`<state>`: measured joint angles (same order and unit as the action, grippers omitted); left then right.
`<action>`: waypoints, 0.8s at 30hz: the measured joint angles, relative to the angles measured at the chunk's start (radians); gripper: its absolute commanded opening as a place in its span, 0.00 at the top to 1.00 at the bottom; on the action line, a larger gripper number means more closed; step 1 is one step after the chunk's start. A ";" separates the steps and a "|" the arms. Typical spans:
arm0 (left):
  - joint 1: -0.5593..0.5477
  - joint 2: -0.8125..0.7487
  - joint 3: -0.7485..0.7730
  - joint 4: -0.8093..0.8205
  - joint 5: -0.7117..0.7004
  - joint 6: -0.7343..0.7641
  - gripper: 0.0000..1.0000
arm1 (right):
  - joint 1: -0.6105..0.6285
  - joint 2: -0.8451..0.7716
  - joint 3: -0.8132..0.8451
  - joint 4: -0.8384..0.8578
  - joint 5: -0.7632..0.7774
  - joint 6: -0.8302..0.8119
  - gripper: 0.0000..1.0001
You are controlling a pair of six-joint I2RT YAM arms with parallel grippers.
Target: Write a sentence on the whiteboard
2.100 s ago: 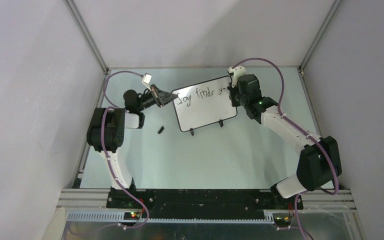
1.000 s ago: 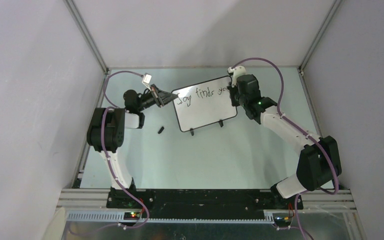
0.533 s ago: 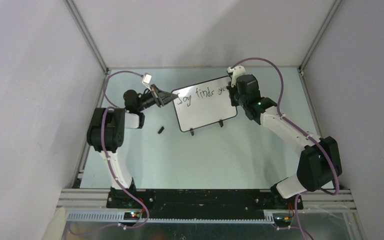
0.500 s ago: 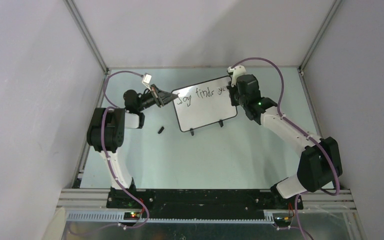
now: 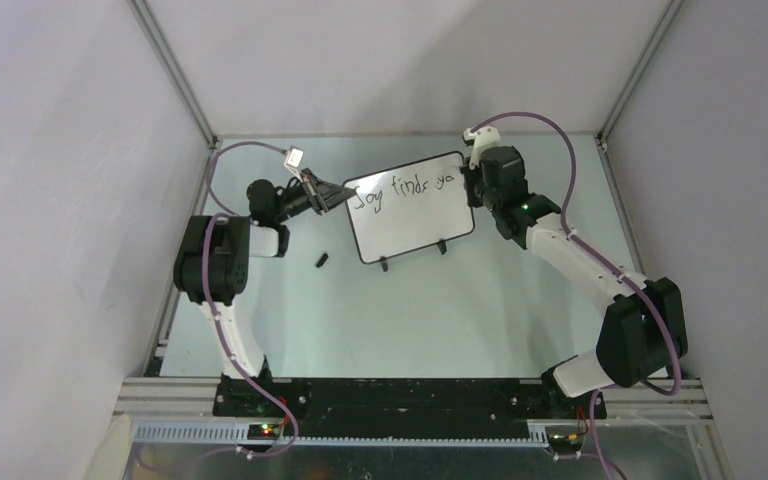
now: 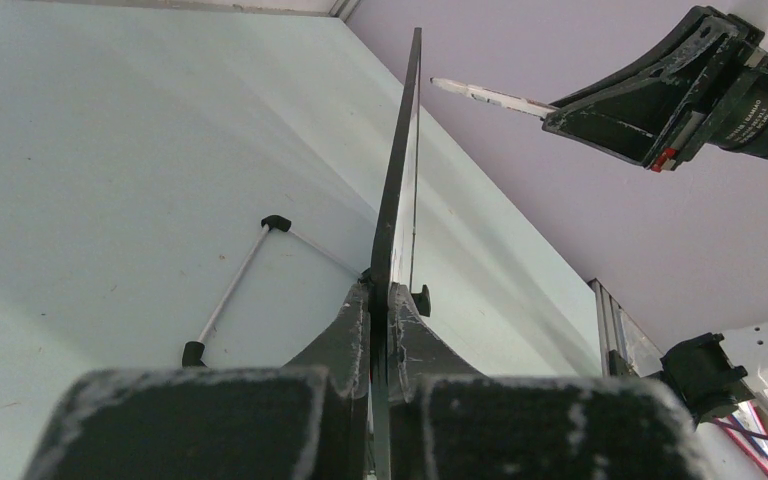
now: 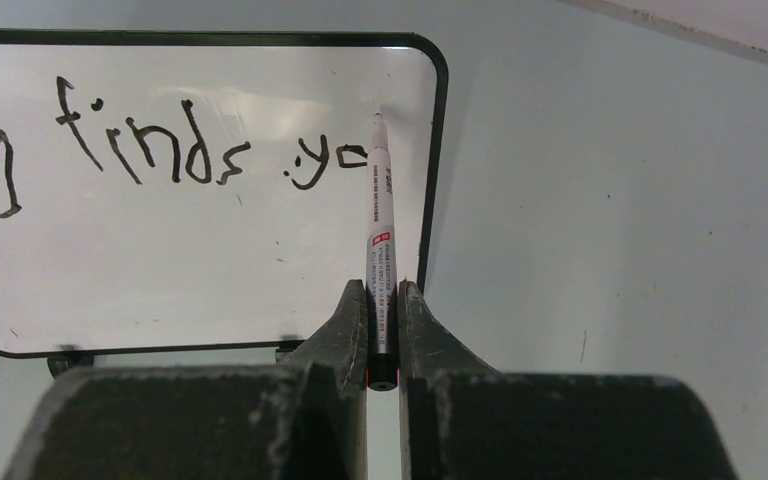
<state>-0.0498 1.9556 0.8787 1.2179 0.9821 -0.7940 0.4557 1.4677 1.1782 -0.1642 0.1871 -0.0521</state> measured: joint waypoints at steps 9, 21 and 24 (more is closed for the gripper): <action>0.000 0.000 0.000 0.000 0.000 0.000 1.00 | -0.010 0.000 0.000 0.002 0.000 0.008 1.00; 0.000 0.000 0.000 0.000 0.000 0.000 1.00 | -0.013 0.000 0.000 0.000 -0.005 0.014 1.00; 0.000 0.000 0.000 0.000 0.000 0.000 1.00 | -0.013 0.001 0.000 -0.003 -0.004 0.014 1.00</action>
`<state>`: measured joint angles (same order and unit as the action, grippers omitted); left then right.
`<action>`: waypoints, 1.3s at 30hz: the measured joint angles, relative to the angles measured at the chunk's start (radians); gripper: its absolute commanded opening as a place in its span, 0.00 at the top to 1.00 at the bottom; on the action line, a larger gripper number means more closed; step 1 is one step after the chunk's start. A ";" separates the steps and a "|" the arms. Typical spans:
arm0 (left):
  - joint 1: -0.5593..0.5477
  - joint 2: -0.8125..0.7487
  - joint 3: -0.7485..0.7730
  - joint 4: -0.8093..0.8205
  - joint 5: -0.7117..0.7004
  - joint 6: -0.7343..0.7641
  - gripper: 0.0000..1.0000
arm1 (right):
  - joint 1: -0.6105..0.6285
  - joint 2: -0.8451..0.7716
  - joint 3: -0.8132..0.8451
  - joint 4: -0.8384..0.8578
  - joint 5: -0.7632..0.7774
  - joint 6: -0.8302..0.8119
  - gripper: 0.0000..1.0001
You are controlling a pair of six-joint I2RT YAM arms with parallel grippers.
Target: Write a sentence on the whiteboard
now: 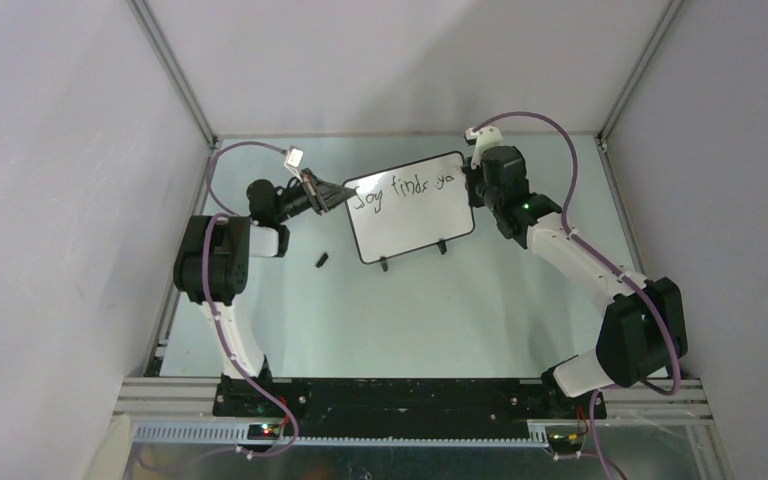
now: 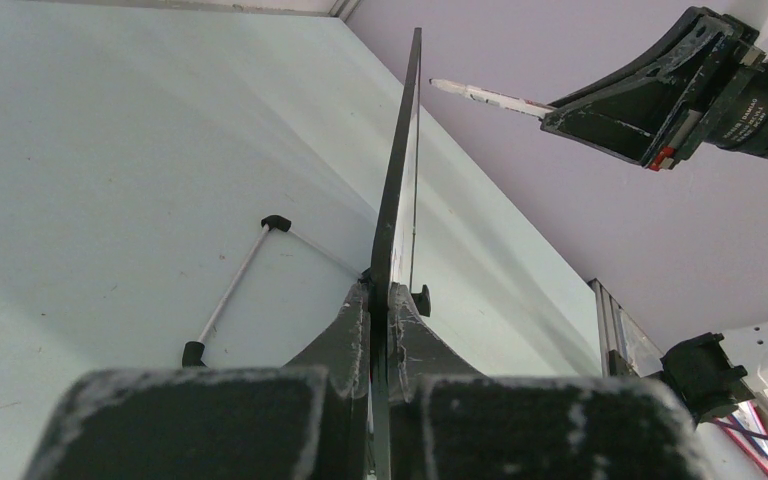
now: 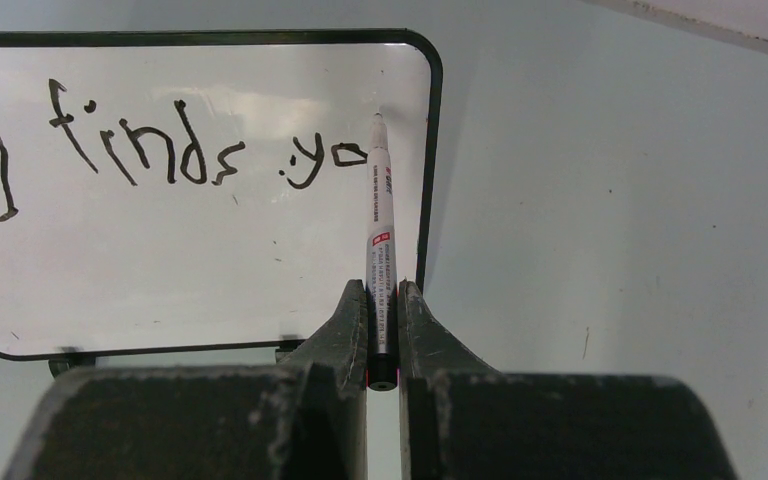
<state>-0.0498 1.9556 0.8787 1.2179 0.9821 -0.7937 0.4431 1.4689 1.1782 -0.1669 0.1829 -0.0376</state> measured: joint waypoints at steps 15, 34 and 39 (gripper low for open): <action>0.000 0.000 0.000 0.000 0.000 0.000 1.00 | -0.002 0.012 0.000 -0.008 0.000 0.000 1.00; 0.000 -0.001 0.000 -0.001 0.000 0.000 1.00 | -0.007 0.027 0.000 -0.008 -0.001 0.000 1.00; 0.000 -0.002 0.000 -0.001 0.000 0.000 1.00 | -0.007 0.027 0.000 -0.011 -0.001 0.000 1.00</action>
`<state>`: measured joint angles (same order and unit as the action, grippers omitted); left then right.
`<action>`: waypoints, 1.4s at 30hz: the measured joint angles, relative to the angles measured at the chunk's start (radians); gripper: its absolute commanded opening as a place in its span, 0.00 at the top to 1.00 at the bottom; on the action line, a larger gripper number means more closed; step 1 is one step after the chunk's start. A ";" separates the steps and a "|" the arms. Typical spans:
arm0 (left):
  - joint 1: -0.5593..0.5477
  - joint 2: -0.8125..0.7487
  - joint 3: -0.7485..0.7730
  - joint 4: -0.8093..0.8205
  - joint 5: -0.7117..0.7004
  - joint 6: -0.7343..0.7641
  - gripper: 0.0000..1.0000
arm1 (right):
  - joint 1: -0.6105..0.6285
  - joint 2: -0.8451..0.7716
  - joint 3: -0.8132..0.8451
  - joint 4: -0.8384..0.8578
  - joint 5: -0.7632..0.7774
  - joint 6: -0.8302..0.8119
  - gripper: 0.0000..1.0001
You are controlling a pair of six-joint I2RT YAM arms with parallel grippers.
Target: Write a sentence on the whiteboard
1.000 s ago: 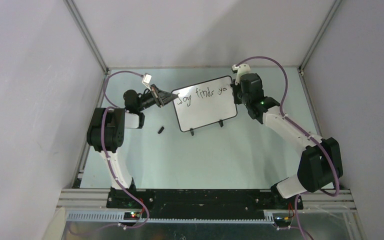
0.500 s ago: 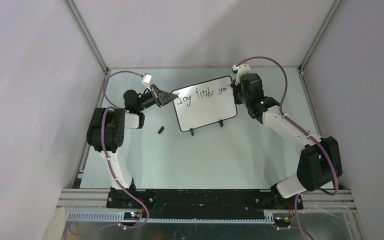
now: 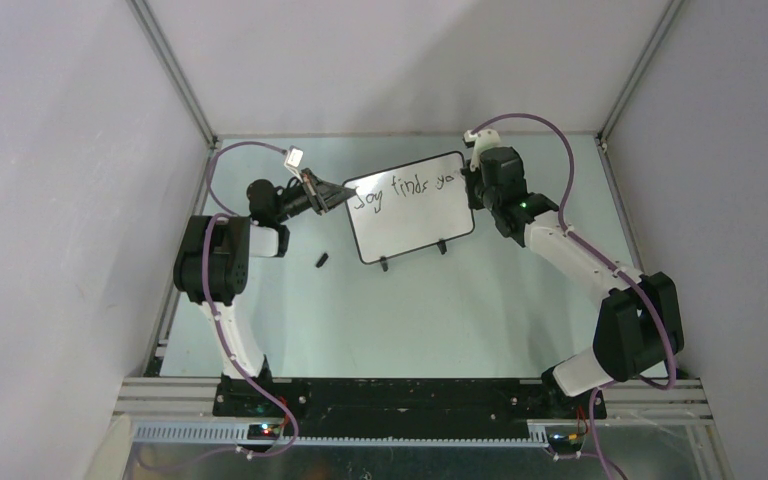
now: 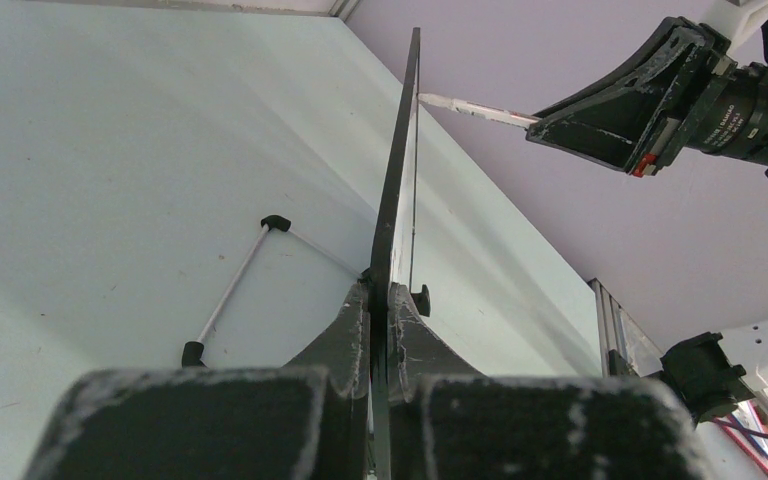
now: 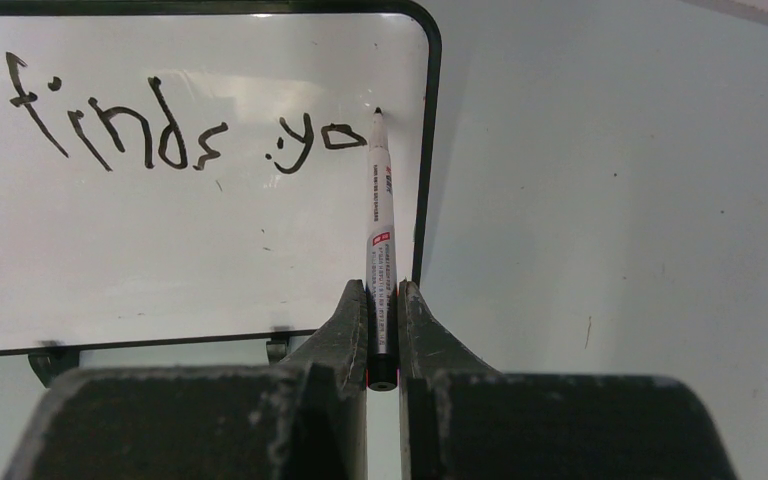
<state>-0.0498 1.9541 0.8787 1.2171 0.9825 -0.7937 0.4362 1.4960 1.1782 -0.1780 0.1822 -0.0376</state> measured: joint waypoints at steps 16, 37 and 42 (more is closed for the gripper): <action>0.000 0.000 0.000 0.000 0.000 0.000 1.00 | 0.000 0.000 0.000 -0.045 0.002 0.000 1.00; 0.000 0.000 0.000 0.000 0.000 0.000 1.00 | -0.014 0.000 0.000 -0.034 0.005 0.003 1.00; 0.000 0.000 0.000 0.000 0.000 0.000 1.00 | -0.014 0.000 0.000 -0.034 0.005 0.003 1.00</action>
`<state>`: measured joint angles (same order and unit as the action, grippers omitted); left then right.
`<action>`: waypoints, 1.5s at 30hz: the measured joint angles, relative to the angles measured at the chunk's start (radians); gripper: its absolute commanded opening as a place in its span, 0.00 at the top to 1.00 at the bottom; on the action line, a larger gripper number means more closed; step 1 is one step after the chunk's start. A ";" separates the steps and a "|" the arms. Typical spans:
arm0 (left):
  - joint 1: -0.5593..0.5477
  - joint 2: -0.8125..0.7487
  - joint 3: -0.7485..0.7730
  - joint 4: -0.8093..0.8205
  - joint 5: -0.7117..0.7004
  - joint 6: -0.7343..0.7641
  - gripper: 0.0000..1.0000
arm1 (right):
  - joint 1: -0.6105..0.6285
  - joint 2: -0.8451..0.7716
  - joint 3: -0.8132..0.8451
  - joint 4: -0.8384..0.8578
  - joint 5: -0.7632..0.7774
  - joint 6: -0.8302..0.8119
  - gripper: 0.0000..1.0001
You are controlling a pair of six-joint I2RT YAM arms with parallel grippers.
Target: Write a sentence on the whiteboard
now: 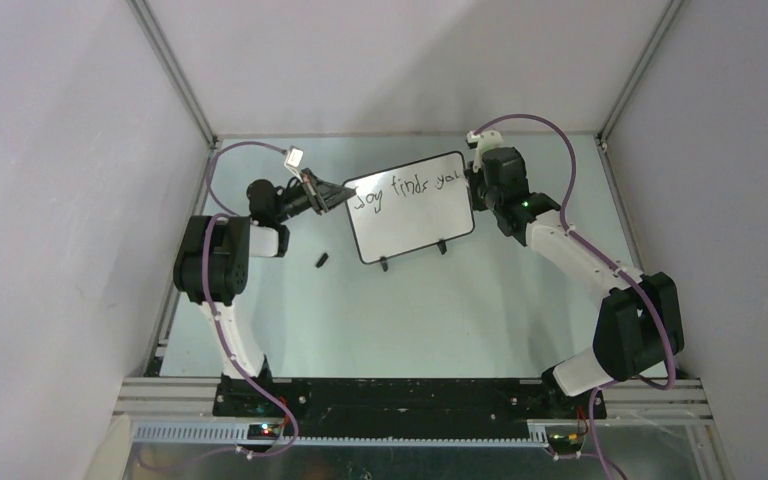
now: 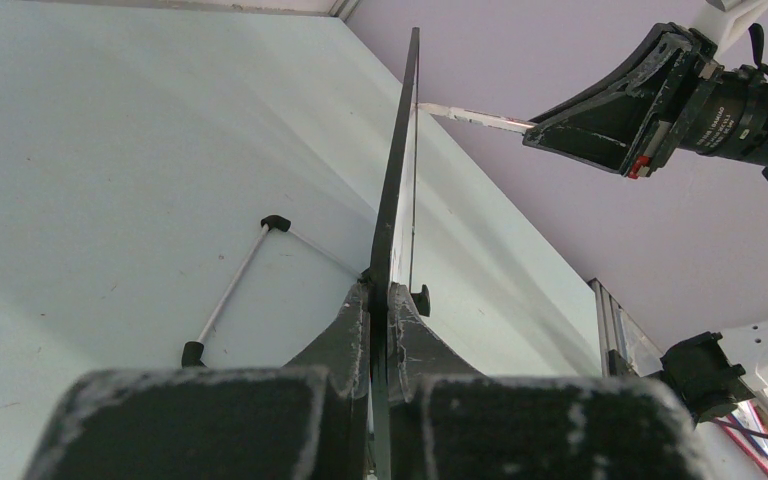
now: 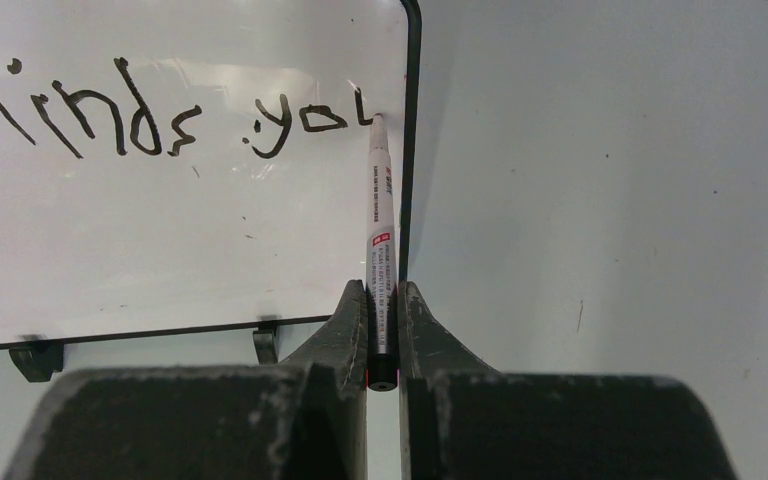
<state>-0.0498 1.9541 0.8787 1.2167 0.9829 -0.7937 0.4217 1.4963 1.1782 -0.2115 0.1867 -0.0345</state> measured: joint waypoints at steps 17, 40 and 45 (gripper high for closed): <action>0.000 0.000 0.000 0.000 0.000 0.000 1.00 | 0.000 0.007 0.023 0.003 0.000 -0.002 1.00; 0.000 0.000 0.000 0.000 0.000 0.000 1.00 | 0.000 0.014 0.027 -0.010 0.007 -0.003 1.00; 0.000 0.000 0.000 0.000 0.000 0.000 1.00 | 0.000 0.014 0.018 -0.016 0.013 -0.002 1.00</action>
<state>-0.0498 1.9541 0.8787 1.2167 0.9829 -0.7940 0.4213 1.5105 1.1957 -0.2272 0.2001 -0.0368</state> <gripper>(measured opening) 0.034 0.090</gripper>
